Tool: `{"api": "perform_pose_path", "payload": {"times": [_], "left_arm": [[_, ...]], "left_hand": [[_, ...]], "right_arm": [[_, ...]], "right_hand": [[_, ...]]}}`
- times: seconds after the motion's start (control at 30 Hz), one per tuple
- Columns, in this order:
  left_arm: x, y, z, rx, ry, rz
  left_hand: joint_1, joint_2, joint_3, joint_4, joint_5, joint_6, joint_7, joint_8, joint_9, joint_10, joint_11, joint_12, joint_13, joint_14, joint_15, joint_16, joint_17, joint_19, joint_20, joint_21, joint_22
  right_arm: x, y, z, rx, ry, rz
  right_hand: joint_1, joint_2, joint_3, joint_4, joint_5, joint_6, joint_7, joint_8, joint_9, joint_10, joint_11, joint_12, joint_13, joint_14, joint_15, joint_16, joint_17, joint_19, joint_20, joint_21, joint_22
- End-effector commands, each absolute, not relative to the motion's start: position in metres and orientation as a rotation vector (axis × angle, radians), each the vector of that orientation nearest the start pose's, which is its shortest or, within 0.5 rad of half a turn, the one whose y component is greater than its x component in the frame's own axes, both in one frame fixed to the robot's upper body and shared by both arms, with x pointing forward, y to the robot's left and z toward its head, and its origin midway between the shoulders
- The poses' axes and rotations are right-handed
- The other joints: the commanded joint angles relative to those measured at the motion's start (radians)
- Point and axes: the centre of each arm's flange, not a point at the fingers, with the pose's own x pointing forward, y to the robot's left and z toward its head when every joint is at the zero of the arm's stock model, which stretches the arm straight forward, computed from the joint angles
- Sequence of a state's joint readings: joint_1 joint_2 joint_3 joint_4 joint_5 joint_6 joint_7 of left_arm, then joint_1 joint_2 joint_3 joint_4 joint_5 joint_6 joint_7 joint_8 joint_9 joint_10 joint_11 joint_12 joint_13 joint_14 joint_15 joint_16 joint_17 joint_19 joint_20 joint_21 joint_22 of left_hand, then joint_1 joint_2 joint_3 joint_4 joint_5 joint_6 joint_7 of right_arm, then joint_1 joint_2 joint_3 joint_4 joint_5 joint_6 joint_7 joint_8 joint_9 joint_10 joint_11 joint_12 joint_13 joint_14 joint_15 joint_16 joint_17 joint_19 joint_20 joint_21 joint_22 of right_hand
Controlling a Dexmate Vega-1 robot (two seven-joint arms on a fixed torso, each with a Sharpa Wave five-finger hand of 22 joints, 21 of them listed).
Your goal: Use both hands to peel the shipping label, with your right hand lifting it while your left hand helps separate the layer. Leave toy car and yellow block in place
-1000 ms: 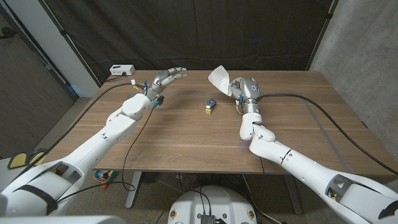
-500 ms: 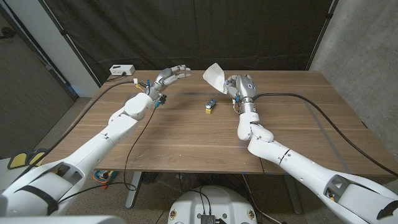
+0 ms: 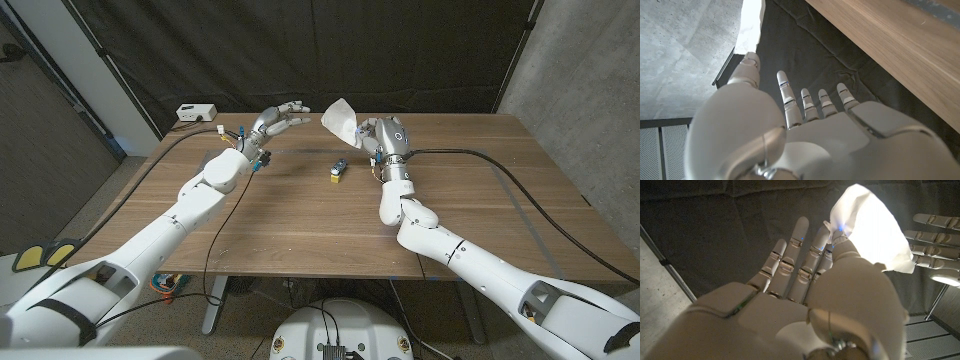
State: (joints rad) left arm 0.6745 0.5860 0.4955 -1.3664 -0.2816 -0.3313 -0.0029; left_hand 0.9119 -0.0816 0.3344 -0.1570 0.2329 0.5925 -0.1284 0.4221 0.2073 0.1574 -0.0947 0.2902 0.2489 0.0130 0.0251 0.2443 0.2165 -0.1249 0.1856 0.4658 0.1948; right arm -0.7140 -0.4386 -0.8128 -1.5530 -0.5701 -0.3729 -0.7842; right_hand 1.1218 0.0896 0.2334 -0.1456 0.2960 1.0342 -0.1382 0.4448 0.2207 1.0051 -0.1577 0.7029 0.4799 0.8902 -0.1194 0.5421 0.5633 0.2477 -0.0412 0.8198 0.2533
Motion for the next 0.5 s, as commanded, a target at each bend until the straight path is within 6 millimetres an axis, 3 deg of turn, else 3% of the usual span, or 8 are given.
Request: {"api": "perform_pose_path", "payload": {"times": [0.03,0.5], "left_arm": [[0.6308,0.2300,0.0683,0.465,-0.836,-0.272],[0.6317,0.2249,0.0703,0.482,-0.841,-0.267]], "left_hand": [[0.008,-0.015,-0.007,0.005,0.003,0.017,0.004,0.007,0.006,0.014,-0.002,0.002,0.004,0.005,0.000,0.006,0.003,0.008,-0.004,0.004,0.003],[0.041,0.005,-0.003,0.012,-0.001,0.084,0.000,0.033,0.006,0.059,-0.018,0.013,0.010,0.034,-0.012,0.017,0.006,0.038,-0.011,0.008,0.002]], "right_arm": [[0.5938,-0.1157,0.0057,-1.018,-0.957,-0.518],[0.5911,-0.1112,0.0074,-1.012,-0.985,-0.518]], "right_hand": [[0.001,0.007,0.000,0.006,-0.004,0.010,-0.009,0.013,0.016,0.004,-0.005,0.003,0.002,0.011,-0.115,-0.001,0.005,0.009,-0.014,0.011,0.002],[0.002,0.007,-0.001,0.007,-0.007,0.018,-0.012,0.022,0.018,0.003,-0.003,0.003,0.005,0.013,-0.115,-0.008,0.008,0.006,-0.012,0.023,0.001]]}}
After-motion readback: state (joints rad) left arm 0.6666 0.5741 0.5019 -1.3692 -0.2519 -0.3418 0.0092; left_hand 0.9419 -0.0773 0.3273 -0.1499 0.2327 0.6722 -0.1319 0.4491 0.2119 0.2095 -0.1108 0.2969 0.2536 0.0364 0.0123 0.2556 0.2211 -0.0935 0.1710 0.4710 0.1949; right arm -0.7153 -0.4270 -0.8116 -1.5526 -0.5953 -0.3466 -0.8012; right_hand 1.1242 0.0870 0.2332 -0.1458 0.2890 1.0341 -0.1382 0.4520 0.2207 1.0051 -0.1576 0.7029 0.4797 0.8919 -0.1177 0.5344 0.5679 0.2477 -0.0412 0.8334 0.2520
